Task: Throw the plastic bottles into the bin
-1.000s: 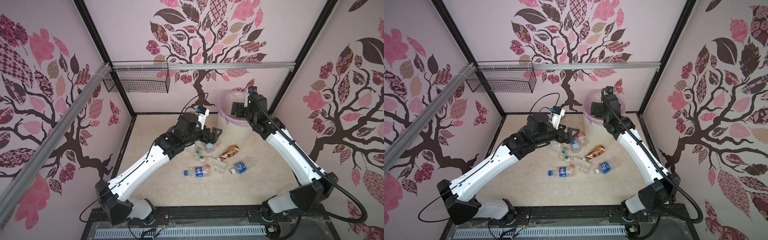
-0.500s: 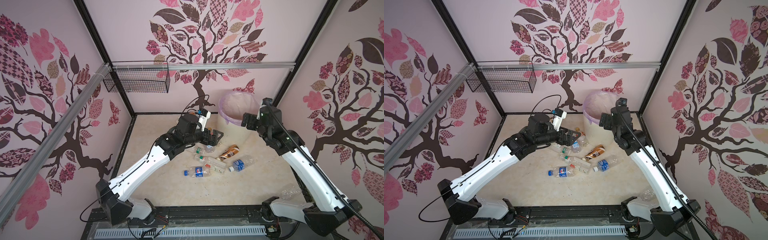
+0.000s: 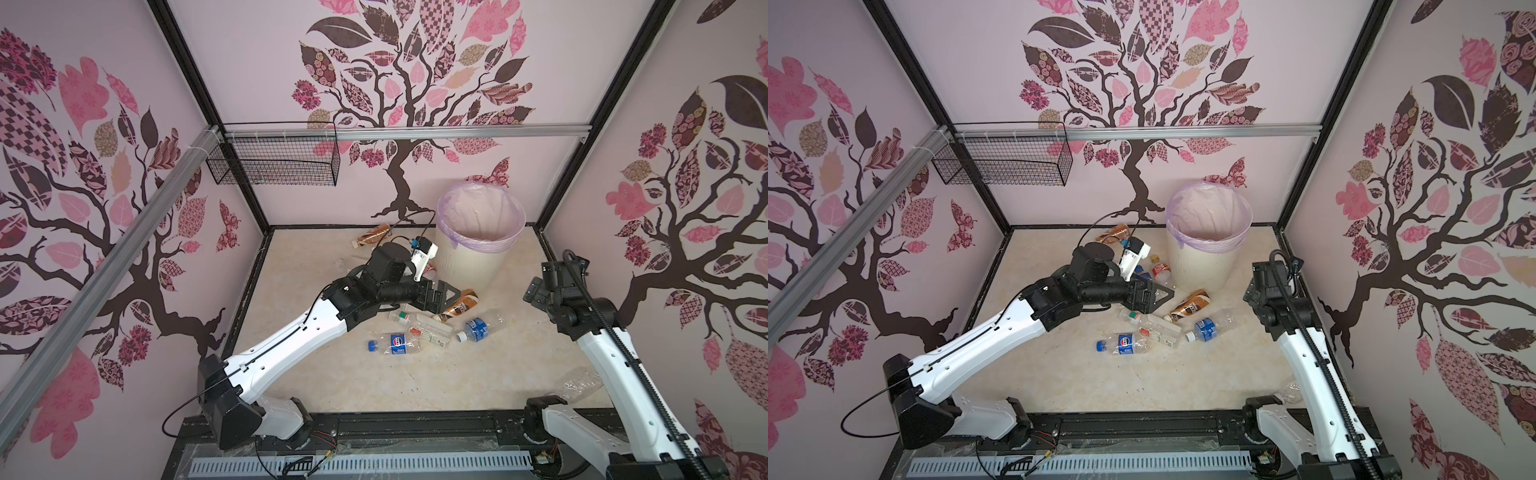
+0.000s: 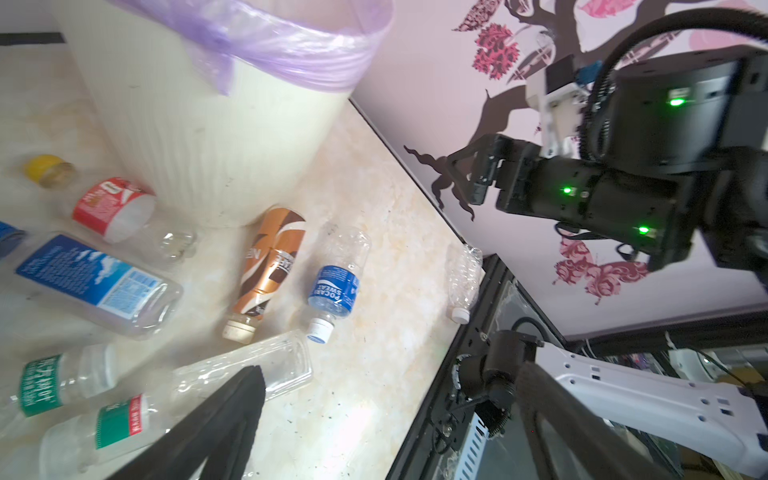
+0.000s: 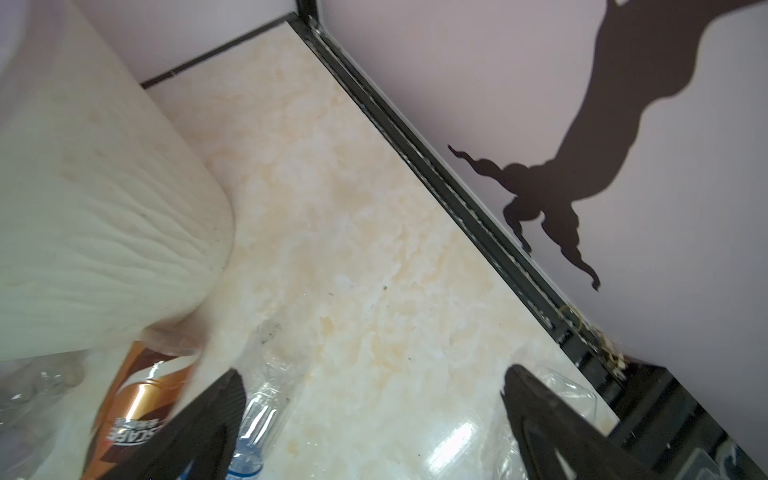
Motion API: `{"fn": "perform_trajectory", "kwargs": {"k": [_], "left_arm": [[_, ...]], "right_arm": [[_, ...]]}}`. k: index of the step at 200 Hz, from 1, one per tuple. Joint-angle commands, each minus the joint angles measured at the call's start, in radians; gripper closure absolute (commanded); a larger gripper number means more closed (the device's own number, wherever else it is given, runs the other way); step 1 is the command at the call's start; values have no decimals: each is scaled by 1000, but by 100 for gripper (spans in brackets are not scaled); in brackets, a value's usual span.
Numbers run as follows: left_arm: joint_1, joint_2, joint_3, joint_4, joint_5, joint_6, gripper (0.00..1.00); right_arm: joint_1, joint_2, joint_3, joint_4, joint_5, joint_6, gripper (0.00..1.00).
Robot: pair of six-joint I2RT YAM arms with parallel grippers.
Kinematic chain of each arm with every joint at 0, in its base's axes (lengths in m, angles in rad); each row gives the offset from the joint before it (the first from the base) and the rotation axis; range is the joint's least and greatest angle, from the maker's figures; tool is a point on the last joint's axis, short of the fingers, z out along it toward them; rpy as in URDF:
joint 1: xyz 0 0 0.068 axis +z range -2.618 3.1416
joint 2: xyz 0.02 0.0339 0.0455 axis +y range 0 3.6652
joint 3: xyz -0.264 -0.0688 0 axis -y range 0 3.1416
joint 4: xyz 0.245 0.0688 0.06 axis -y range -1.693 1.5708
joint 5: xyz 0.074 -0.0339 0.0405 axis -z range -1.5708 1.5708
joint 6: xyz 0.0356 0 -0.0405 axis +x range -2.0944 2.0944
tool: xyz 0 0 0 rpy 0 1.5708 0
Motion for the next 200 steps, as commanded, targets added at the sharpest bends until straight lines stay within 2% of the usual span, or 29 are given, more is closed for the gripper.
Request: {"fn": "perform_trajectory", "kwargs": {"k": [1,26,35,48,54,104,131,154,200], "left_arm": [[-11,-5,-31,4,38,-11,2],[-11,-24,-60,-9,46,-12,2],[-11,-35,-72,-9,52,-15,2],[-12,-47,-86,-8,60,-18,2],[-11,-53,-92,-10,63,-18,2],[-12,-68,-104,-40,95,-10,2],[-11,-76,-117,-48,93,0,2],[-11,-73,-124,-47,97,-1,2],[-11,-46,-106,-60,118,2,2]], "right_arm": [[-42,-22,-27,-37,-43,47,1],[-82,13,-50,-25,-58,70,1],[-158,39,-67,-18,-123,70,1],[-313,58,-106,-2,-282,89,0],[-352,56,-128,6,-305,111,1],[-372,36,-239,17,-231,272,1],[-377,66,-265,27,-172,285,0],[-416,106,-285,38,-204,307,1],[-490,168,-291,4,-181,368,1]]}}
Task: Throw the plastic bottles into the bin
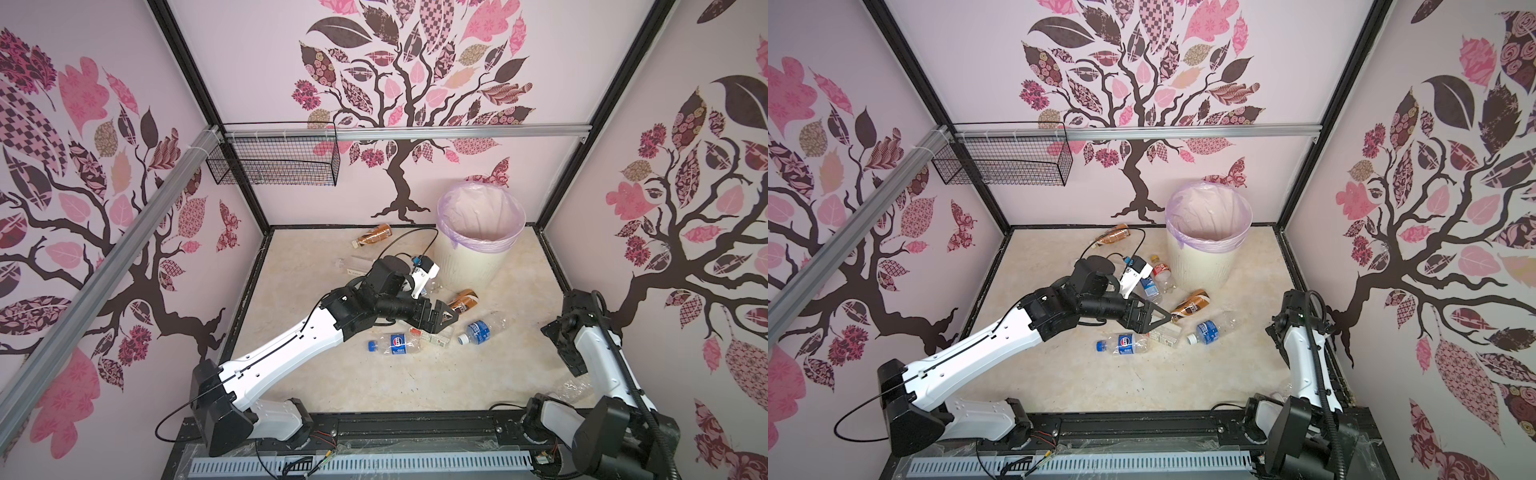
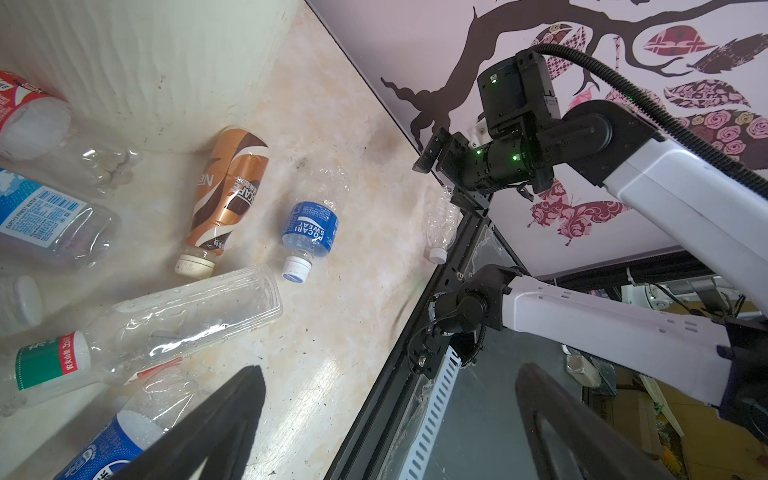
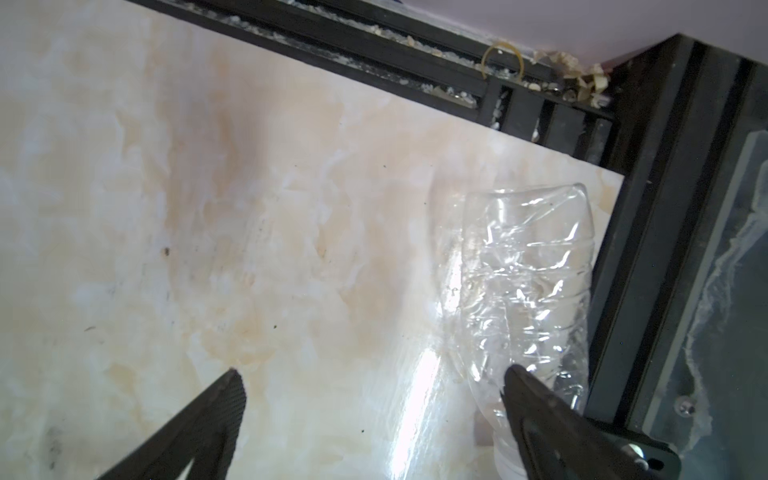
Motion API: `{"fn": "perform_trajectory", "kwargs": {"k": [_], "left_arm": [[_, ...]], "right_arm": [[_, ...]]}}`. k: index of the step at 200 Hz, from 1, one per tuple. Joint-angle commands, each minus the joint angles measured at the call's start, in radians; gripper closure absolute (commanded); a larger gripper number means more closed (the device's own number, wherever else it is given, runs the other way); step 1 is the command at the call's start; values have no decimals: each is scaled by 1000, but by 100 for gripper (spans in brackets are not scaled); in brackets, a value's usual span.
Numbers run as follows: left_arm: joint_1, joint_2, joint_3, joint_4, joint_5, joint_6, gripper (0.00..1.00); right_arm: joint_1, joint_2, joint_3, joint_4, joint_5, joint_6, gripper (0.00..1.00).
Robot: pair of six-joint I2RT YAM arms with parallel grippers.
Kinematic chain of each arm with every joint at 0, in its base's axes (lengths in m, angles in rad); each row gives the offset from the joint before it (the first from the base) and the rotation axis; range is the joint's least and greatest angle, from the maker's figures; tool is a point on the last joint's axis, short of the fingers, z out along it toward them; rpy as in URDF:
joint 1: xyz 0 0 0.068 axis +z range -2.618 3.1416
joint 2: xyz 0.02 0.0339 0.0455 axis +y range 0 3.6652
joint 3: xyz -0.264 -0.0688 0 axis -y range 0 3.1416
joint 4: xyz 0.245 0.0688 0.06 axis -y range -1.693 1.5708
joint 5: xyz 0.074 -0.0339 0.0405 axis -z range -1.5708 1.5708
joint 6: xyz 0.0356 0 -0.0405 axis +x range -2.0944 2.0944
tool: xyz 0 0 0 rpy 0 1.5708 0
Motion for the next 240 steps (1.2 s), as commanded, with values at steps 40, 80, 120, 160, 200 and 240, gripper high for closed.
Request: {"fn": "perform_trajectory", "kwargs": {"k": [40,80,120,160,200,240], "left_arm": [[2,26,-3,-1,48,7,2],[4,27,-8,-1,51,13,2],[13,25,-11,-1,59,13,2],[33,23,-16,8,79,7,2],[36,26,-18,11,82,3,2],[41,20,-19,12,81,3,1]], "right_arm": [[-98,41,17,-45,35,16,1],[-207,58,14,-17,-18,-44,1],[-228,96,12,-1,-9,-48,1],[-254,96,-12,34,-31,-65,1],[-255,105,-20,51,-45,-75,1],[-256,144,-23,58,-40,-76,1]]}}
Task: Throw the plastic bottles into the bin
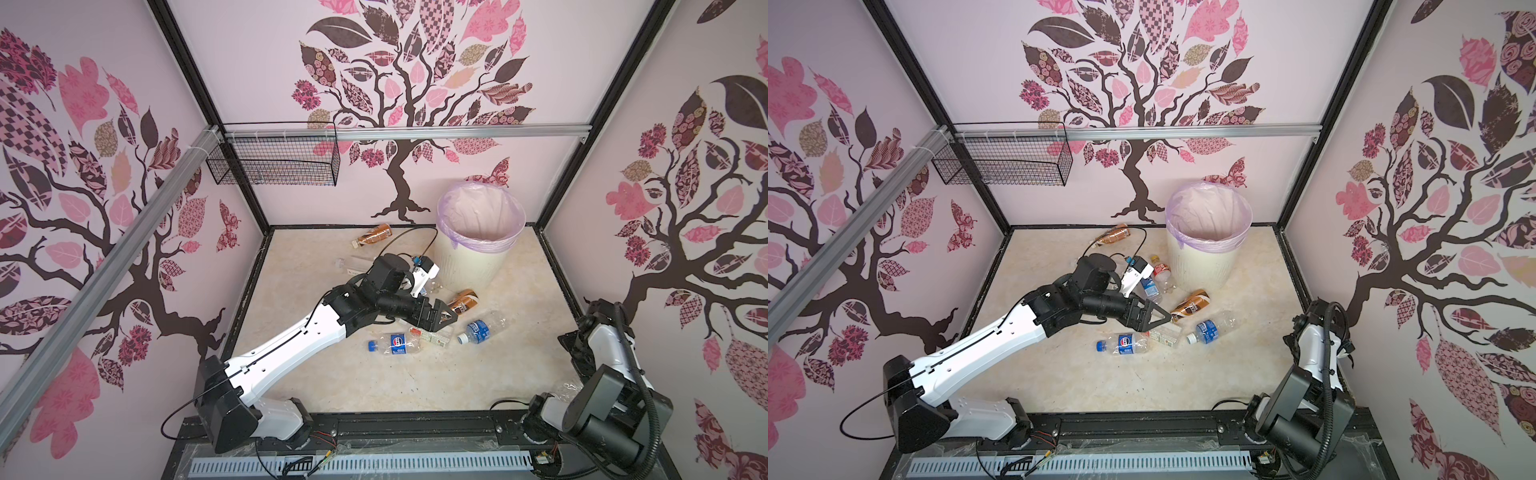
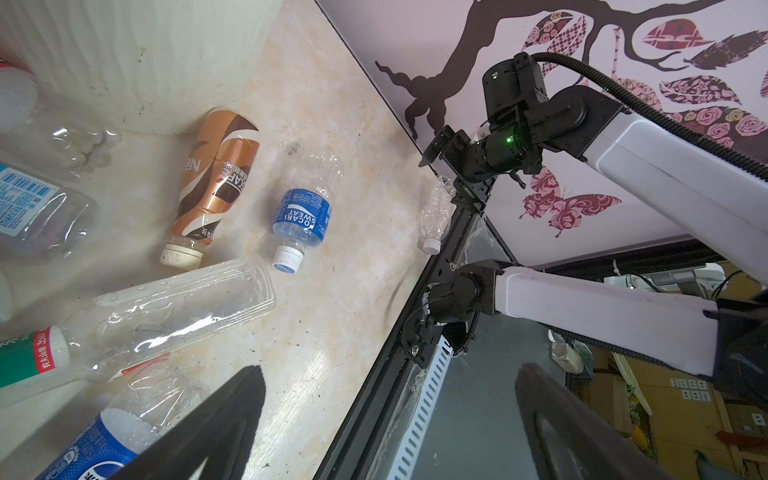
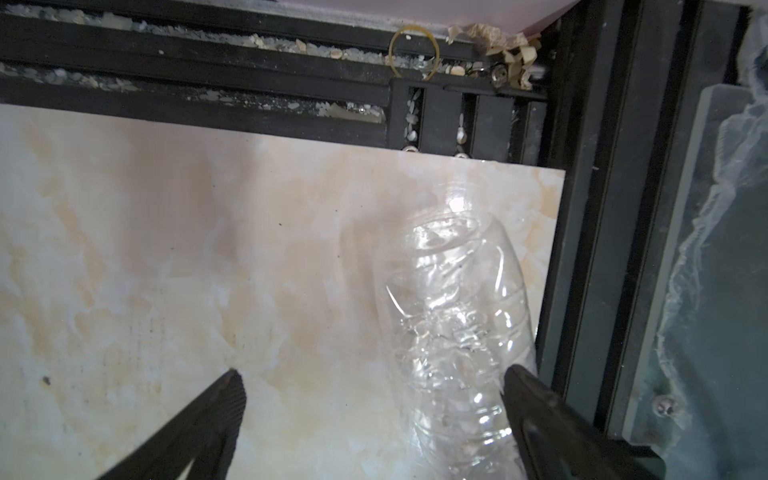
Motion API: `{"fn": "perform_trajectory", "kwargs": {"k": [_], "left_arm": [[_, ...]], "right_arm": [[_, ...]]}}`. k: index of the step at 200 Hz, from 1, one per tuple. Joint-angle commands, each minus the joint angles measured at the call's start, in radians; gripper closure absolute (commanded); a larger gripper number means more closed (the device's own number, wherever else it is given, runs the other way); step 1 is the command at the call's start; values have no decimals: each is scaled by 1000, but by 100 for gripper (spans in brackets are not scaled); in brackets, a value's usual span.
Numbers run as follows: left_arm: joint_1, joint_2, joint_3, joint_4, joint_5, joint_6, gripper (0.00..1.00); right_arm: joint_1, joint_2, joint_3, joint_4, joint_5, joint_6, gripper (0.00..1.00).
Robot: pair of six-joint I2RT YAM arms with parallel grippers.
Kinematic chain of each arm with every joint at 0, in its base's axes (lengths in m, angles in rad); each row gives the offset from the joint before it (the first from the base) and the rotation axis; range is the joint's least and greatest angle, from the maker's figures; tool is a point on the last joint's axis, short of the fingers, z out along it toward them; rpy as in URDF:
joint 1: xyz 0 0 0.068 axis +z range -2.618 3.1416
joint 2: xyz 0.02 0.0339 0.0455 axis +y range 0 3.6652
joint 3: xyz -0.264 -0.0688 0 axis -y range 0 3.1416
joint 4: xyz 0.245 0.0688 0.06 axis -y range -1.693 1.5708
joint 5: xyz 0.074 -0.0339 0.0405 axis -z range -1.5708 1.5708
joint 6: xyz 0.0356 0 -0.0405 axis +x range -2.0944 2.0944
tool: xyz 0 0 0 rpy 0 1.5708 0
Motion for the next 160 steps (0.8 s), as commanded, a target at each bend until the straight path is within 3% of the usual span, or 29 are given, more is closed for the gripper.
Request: {"fn": "perform_trajectory", "kwargs": {"k": [1,123,160], "left_arm": [[8,-5,-19,15,10,2,2],[25,-1,-23,26,31,-7,2],[27,2,-22,28,37,-10,2]], "right_arm": [[-9,35,-9,-6,3,-8,1],[-8,5,-11,29,-98,-57,1],[-8,34,50,-7,-57,-72,1]]}}
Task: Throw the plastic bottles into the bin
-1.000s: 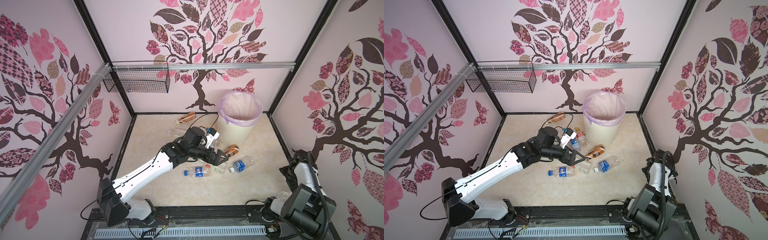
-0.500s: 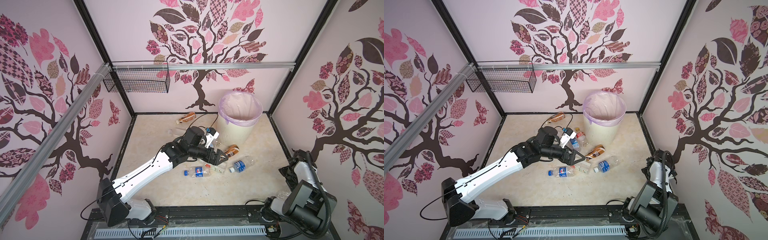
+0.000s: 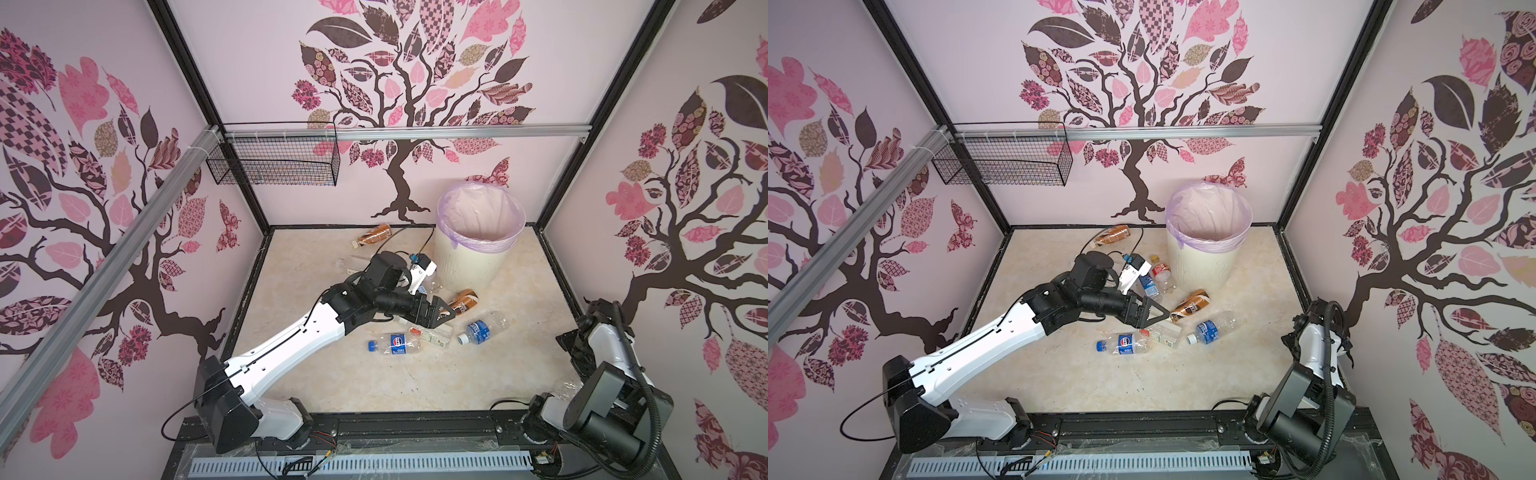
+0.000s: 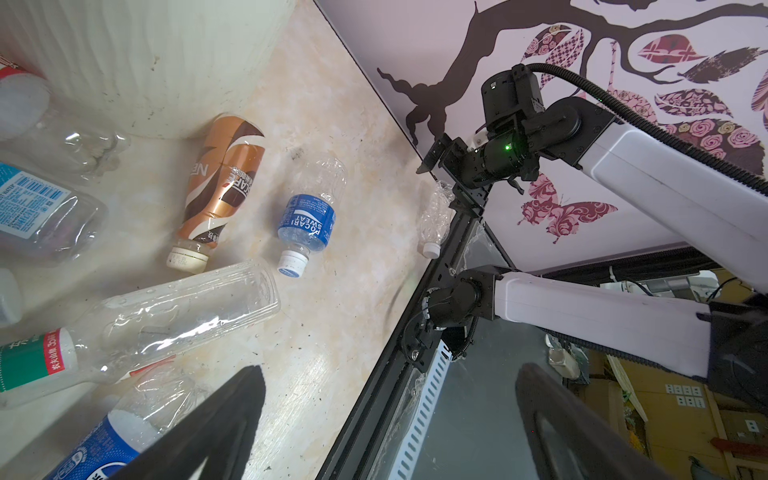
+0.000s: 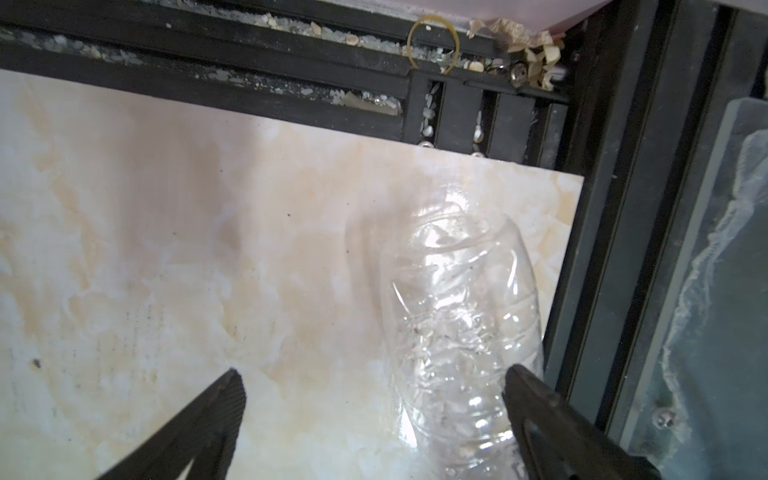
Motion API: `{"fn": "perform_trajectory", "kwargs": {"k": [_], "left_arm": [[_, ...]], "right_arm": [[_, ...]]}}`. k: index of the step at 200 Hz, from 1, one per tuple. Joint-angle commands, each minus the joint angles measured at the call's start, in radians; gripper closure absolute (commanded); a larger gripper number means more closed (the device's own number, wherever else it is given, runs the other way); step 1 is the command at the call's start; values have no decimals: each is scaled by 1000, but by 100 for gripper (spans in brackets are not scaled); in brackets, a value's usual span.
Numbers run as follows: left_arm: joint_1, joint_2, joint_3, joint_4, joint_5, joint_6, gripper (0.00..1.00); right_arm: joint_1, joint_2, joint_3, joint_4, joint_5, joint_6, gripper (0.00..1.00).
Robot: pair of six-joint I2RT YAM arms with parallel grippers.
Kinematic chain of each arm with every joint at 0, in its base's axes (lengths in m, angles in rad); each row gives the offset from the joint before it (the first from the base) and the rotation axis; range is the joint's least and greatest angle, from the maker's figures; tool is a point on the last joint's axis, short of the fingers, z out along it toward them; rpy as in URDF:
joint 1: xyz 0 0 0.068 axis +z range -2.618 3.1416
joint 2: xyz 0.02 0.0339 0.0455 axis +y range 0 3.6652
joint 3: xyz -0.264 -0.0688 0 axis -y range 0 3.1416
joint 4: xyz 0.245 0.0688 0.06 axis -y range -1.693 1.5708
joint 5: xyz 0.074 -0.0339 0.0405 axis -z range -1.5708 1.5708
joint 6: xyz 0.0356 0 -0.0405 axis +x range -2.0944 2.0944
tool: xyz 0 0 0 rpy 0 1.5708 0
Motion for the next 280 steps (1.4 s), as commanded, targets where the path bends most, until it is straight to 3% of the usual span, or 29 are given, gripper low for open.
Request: {"fn": "perform_trajectory", "kwargs": {"k": [1,48,120,173,208,233,280], "left_arm": [[4,2,-22,21,20,-5,2],[5,-5,-25,21,25,-5,2],[14,-16,-31,28,42,-13,2],[21,-16,-32,33,48,-17,2],[27,-21,-38,34,49,-19,2],[31,-23,-39,39,56,-23,2],[36,-27,-44,45,66,-29,2]], "right_arm": [[-6,24,46,-15,-25,-12,1],[-6,32,80,-34,36,-27,1],[-7,4,74,-10,-11,-78,1],[-10,19,108,-28,74,-77,1],[-65,34,90,-1,39,-97,1],[-67,41,81,4,75,-114,1],[-71,63,55,39,38,-132,1]]}}
